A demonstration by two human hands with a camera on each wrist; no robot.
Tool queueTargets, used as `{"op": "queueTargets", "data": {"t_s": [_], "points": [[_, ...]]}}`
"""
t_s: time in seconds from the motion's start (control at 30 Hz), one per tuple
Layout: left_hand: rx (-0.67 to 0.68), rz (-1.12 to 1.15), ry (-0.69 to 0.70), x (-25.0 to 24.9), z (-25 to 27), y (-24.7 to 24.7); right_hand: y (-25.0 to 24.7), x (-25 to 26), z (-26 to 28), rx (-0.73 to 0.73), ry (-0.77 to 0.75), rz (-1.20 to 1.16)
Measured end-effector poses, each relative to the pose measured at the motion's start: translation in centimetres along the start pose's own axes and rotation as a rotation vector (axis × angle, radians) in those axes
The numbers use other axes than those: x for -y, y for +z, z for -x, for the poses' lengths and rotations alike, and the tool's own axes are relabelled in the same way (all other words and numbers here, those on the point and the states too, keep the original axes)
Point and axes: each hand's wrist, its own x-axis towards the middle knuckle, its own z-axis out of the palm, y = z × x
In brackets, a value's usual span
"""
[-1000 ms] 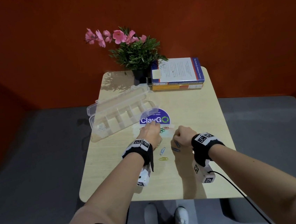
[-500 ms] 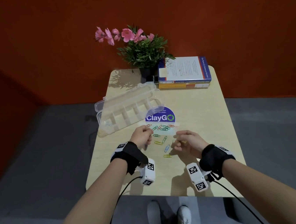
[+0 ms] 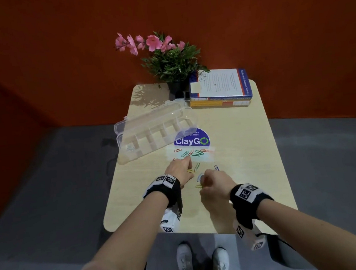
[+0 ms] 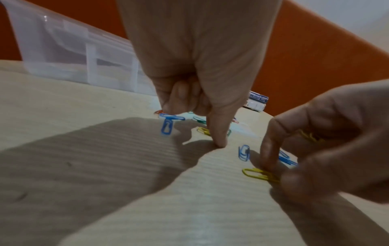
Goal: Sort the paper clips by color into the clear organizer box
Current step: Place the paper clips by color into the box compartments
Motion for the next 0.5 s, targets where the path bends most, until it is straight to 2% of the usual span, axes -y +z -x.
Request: {"op": "queueTargets", "data": {"t_s": [0.17,0.3,0.43,0.5], "points": [[0.059,-0.138,0.032,-0.4,-0.2,-0.3,0.4,1.1,0.3,-0.049,-0.06,0.216],[0.086,-0.244,0.057,-0.3,0.0,-0.6,0.3,2.1,-0.1,0.04,-0.012,0.363],[0.094,-0.177,0.038,0.6,0.6,-1.2,-0.2,2.9,-0.7,0.152,0.065,0.377],[0.077,-0.066,-0.011,1.3,1.0,-1.8,-0.5,2.9,-0.9,0.18,0.075,0.359]]}}
